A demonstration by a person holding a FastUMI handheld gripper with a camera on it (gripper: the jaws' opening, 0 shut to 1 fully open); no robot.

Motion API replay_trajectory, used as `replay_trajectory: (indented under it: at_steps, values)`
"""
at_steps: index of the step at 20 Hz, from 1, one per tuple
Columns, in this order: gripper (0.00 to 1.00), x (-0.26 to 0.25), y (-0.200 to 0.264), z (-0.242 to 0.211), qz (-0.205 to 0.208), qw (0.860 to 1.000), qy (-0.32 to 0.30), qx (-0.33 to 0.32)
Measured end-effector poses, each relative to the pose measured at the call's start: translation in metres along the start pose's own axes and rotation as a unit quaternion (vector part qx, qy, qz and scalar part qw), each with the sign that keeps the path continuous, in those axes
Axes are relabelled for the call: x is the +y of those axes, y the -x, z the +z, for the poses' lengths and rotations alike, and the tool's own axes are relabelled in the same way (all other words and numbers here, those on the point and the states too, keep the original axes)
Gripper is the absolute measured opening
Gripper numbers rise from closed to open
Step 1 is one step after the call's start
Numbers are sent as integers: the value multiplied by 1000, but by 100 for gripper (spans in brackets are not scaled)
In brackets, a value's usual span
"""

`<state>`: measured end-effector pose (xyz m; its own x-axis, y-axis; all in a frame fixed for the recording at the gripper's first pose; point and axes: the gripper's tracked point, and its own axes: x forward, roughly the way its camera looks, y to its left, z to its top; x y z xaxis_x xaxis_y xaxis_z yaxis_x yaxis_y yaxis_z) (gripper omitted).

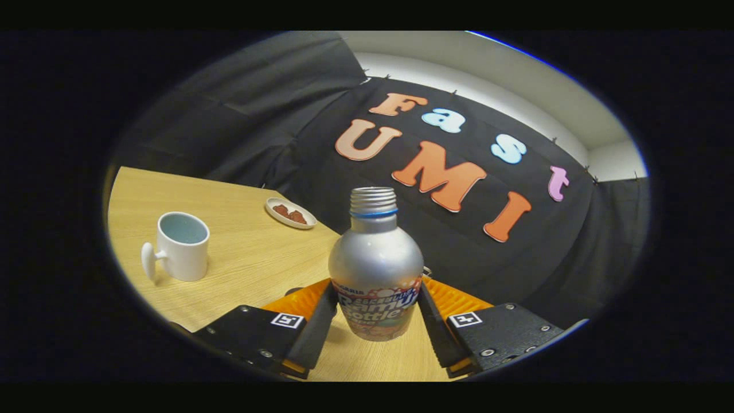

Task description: Take the bottle from table, then pour the juice into the cup, finally place the bottle on the coaster

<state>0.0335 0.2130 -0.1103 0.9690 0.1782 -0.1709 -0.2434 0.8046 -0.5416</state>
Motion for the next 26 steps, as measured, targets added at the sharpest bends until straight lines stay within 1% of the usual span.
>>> replay_trajectory:
  at_steps: [2,5,7,10,13,17,21,24,26]
  values:
    - [77,9,0,5,-2,999,48,-6]
    - [77,22,-3,12,-7,993,118,-17]
    - [77,34,-3,17,-2,986,162,-30]
    - [76,41,-5,28,-7,973,225,-48]
    - [76,50,-7,34,-6,964,261,-59]
    - [76,62,-8,37,8,950,304,-74]
    - [76,71,-5,44,-1,929,358,-93]
    - [75,73,-9,49,-10,908,406,-107]
    - [75,75,-10,49,-9,899,424,-113]
